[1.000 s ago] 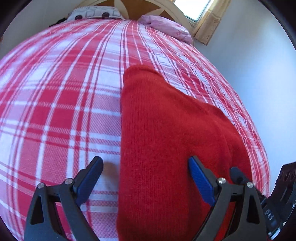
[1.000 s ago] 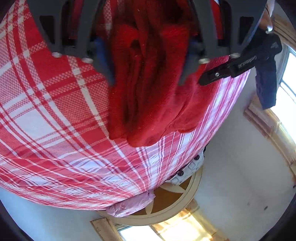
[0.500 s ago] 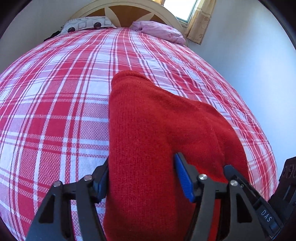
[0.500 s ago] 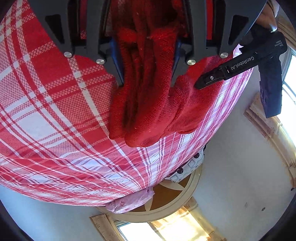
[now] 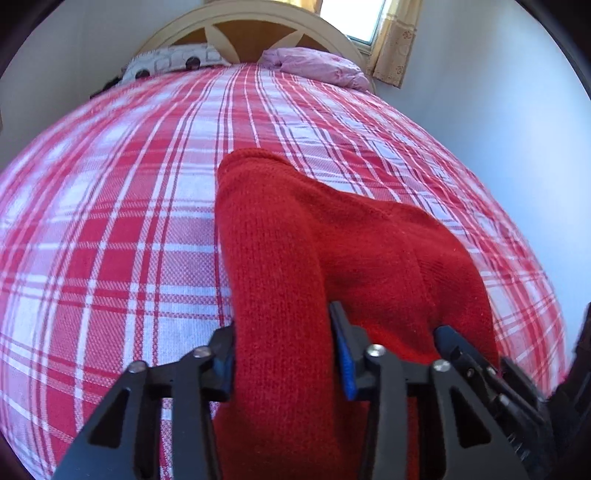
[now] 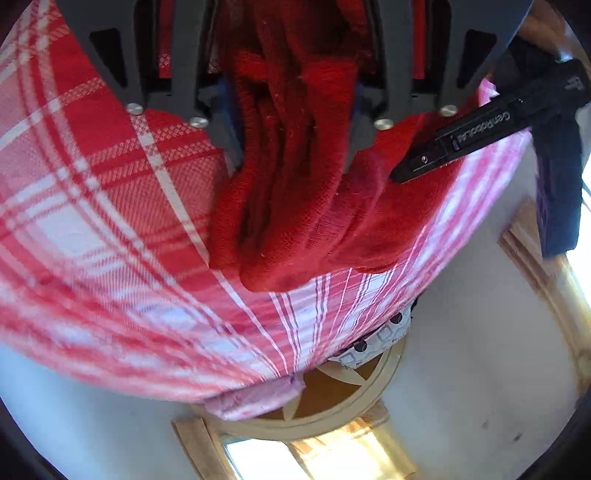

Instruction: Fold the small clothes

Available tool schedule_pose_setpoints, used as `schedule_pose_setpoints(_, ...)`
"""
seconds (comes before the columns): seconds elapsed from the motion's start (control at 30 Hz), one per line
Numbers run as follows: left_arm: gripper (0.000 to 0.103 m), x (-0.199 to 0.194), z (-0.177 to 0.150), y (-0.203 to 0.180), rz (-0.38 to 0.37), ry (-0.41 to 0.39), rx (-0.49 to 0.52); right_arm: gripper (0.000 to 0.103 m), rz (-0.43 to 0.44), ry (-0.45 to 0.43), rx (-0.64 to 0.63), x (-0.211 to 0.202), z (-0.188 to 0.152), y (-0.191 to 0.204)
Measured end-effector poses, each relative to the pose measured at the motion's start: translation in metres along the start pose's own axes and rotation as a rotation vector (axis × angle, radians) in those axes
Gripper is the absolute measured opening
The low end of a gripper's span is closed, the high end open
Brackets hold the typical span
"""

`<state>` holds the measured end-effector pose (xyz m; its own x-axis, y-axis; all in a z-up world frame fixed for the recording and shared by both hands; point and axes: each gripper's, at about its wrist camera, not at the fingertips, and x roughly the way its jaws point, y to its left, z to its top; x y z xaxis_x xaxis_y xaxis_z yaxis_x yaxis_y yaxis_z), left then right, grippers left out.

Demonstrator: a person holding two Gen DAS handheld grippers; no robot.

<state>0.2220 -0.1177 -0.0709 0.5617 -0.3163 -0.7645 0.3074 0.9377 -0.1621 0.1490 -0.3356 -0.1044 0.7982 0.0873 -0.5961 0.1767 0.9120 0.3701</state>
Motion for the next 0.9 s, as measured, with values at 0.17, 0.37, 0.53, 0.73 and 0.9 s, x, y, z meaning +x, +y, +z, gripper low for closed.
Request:
schedule_pose_setpoints(0.17,0.036,-0.003,-0.002,-0.005,0.042,-0.027,0.022,0.038,-0.079,-0.040,-0.106,-0.006,-0.001,0.020)
schedule_pose_setpoints(0.37,0.035,-0.010,-0.002,-0.009,0.069,-0.043,0.049,0.035,-0.028,-0.055,-0.035,-0.012,-0.001,0.008)
schedule_pose_setpoints(0.53,0.035,-0.020,-0.004,-0.011,0.066,-0.049,0.057,0.034,0.052,-0.045,0.089,-0.017,-0.003,-0.004)
schedule_pose_setpoints(0.73,0.035,-0.031,-0.010,-0.011,0.073,-0.053,0.071,0.033,0.038,-0.060,0.073,-0.031,-0.009,0.008)
schedule_pose_setpoints(0.9,0.035,-0.039,-0.016,-0.007,0.074,-0.047,0.066,0.033,0.043,-0.061,0.072,-0.041,-0.014,0.013)
